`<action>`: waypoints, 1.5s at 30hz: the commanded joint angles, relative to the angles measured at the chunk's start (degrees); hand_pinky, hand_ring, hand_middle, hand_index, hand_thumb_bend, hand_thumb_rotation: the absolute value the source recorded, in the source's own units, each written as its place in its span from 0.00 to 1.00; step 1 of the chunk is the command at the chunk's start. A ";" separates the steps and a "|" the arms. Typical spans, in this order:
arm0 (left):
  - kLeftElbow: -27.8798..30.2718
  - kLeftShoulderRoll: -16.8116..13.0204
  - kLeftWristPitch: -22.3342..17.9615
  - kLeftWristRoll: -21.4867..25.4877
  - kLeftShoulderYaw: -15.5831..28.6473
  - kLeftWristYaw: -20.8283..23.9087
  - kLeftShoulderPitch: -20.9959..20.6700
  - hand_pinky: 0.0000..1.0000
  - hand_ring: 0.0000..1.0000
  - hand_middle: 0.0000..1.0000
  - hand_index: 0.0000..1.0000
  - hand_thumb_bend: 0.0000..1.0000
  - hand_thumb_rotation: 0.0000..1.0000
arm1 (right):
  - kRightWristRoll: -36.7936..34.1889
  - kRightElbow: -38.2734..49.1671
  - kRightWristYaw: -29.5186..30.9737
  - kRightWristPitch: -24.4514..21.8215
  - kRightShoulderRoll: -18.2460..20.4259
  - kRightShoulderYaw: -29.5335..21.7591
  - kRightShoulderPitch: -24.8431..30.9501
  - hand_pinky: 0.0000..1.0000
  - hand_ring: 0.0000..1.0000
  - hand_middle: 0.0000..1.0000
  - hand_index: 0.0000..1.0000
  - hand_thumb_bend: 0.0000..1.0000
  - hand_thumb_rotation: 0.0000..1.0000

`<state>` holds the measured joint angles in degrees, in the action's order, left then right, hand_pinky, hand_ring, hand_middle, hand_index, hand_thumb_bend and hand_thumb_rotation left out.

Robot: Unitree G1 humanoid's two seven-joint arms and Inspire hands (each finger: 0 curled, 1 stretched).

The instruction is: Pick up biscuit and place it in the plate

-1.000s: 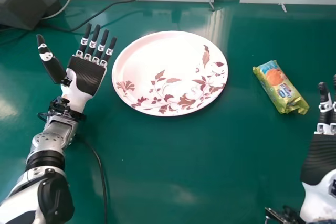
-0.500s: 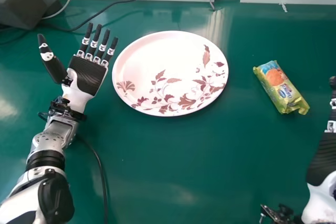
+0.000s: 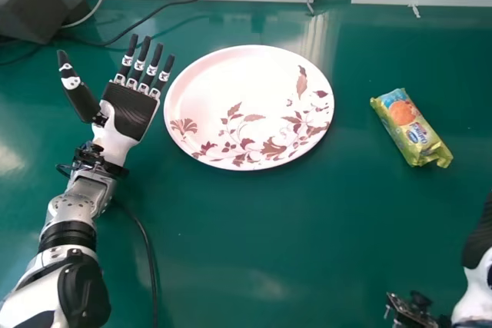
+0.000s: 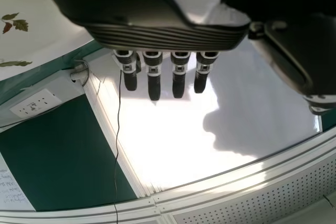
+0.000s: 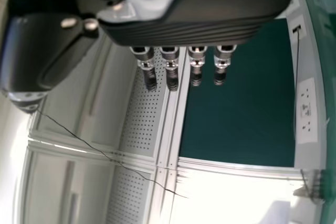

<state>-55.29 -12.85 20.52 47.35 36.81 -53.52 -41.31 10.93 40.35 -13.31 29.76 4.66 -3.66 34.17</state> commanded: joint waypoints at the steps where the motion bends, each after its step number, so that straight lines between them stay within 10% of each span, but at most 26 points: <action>1: -1.83 1.76 0.63 -0.30 -0.20 -0.40 2.50 1.00 0.95 1.00 1.00 1.00 0.87 | 1.88 1.74 -0.48 -1.79 2.21 -0.83 1.01 1.00 1.00 1.00 0.99 0.97 0.82; 45: -3.53 2.26 -0.39 -0.68 -0.27 0.00 1.22 0.80 0.95 1.00 1.00 1.00 0.87 | 35.05 16.70 6.65 -28.07 2.02 0.41 -5.49 1.00 1.00 1.00 1.00 1.00 0.82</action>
<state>-56.85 -12.17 19.96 47.33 36.81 -53.22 -42.41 43.97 55.72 -7.43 2.88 4.90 -3.73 29.19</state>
